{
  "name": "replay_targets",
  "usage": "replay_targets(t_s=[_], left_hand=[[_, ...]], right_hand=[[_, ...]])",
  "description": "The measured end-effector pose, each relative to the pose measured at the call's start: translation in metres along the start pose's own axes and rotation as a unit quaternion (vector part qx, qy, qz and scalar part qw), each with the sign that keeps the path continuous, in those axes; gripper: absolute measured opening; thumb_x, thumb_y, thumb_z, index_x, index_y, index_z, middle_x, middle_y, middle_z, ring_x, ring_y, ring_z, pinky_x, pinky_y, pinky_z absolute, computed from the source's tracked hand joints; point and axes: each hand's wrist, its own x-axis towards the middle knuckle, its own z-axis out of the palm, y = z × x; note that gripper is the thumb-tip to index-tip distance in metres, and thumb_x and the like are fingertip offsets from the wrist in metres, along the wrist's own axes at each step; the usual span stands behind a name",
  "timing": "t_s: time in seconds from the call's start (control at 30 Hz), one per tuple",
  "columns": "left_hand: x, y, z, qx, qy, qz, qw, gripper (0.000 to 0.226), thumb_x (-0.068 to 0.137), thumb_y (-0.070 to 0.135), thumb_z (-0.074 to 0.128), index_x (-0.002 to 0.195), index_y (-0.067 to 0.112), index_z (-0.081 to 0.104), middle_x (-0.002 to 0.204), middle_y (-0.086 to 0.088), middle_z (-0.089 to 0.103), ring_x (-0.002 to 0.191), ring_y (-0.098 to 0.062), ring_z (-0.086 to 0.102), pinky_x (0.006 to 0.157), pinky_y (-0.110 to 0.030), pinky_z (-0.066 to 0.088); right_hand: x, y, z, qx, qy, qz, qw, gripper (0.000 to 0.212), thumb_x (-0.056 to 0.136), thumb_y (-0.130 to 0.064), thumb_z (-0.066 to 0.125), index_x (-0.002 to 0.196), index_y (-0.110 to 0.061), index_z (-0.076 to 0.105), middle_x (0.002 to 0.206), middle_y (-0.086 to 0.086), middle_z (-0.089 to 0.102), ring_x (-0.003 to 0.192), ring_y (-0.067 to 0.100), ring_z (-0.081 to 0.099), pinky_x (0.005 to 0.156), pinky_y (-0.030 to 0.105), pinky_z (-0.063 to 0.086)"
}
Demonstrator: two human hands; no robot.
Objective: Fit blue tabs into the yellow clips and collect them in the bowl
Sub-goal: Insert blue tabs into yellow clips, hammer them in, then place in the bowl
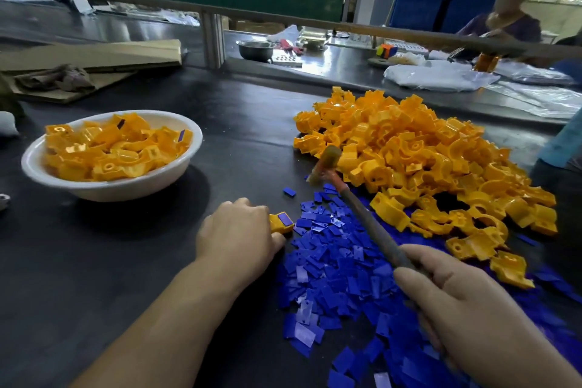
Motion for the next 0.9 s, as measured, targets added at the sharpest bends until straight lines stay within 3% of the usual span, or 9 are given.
replay_targets(t_s=[0.13,0.23,0.37,0.47,0.6,0.7,0.77,0.8,0.9], left_hand=[[0.003,-0.002,0.003,-0.007,-0.008,-0.001,1.000,0.045,0.090,0.061,0.049,0.122,0.032,0.060,0.112,-0.002,0.053,0.106,-0.023,0.053,0.070,-0.033,0.038],[0.003,-0.002,0.003,-0.008,-0.005,-0.001,1.000,0.045,0.091,0.060,0.049,0.120,0.028,0.060,0.112,-0.004,0.054,0.108,-0.024,0.053,0.072,-0.033,0.038],[0.002,0.000,0.003,-0.002,-0.001,0.002,1.000,0.044,0.091,0.058,0.049,0.119,0.027,0.062,0.114,-0.004,0.056,0.109,-0.024,0.054,0.073,-0.033,0.040],[0.002,0.002,0.001,0.000,-0.004,0.000,1.000,0.044,0.092,0.058,0.050,0.119,0.026,0.063,0.113,-0.003,0.056,0.108,-0.024,0.054,0.073,-0.033,0.039],[0.002,0.003,-0.002,0.004,-0.017,-0.003,1.000,0.045,0.092,0.059,0.050,0.119,0.026,0.063,0.114,-0.003,0.056,0.109,-0.024,0.053,0.072,-0.033,0.037],[0.002,0.003,-0.002,0.005,-0.014,0.000,1.000,0.044,0.092,0.058,0.050,0.119,0.025,0.063,0.115,-0.003,0.056,0.110,-0.024,0.053,0.072,-0.033,0.036],[0.001,0.003,-0.002,0.004,-0.013,0.001,1.000,0.043,0.093,0.056,0.050,0.118,0.024,0.063,0.116,-0.003,0.056,0.109,-0.024,0.053,0.071,-0.033,0.035],[0.002,0.003,-0.001,0.004,-0.013,0.000,1.000,0.042,0.093,0.055,0.049,0.117,0.024,0.064,0.115,-0.003,0.056,0.109,-0.024,0.053,0.071,-0.033,0.035],[0.002,0.002,-0.002,0.002,-0.016,-0.001,1.000,0.041,0.093,0.056,0.050,0.115,0.024,0.064,0.113,-0.003,0.056,0.107,-0.024,0.054,0.070,-0.033,0.035]], right_hand=[[-0.001,-0.001,0.001,-0.087,0.015,-0.036,0.995,0.008,0.091,-0.041,0.050,0.095,-0.048,0.051,0.069,-0.016,0.062,0.058,0.003,0.057,0.054,0.023,0.048],[-0.004,-0.003,-0.003,-0.150,0.007,-0.056,0.987,0.009,0.090,-0.047,0.047,0.098,-0.051,0.046,0.079,-0.014,0.063,0.075,-0.007,0.056,0.063,0.021,0.049],[-0.007,-0.007,-0.006,-0.187,0.010,-0.094,0.978,0.010,0.089,-0.049,0.045,0.095,-0.056,0.042,0.092,-0.033,0.056,0.083,-0.014,0.052,0.068,0.015,0.048],[-0.006,-0.006,-0.001,-0.217,0.011,-0.113,0.970,0.010,0.092,-0.050,0.041,0.101,-0.054,0.040,0.085,-0.015,0.062,0.085,-0.008,0.054,0.069,0.014,0.046],[-0.006,-0.002,0.005,-0.263,0.000,-0.116,0.958,0.026,0.096,-0.049,0.035,0.120,-0.040,0.040,0.111,-0.013,0.061,0.099,0.002,0.056,0.083,0.016,0.044],[-0.007,-0.004,-0.003,-0.248,0.006,-0.097,0.964,0.021,0.093,-0.053,0.037,0.112,-0.047,0.045,0.099,-0.015,0.063,0.089,-0.004,0.056,0.078,0.014,0.044],[-0.006,-0.006,-0.003,-0.228,0.019,-0.094,0.969,0.008,0.090,-0.051,0.042,0.095,-0.057,0.042,0.084,-0.017,0.064,0.083,-0.011,0.055,0.070,0.013,0.048],[-0.005,-0.007,0.000,-0.219,0.032,-0.104,0.970,0.011,0.090,-0.049,0.044,0.089,-0.059,0.039,0.080,-0.016,0.063,0.080,-0.013,0.054,0.065,0.012,0.048],[0.000,-0.006,0.014,-0.235,0.025,-0.107,0.966,0.006,0.093,-0.047,0.041,0.098,-0.051,0.040,0.080,-0.011,0.061,0.076,-0.003,0.057,0.066,0.014,0.048]])
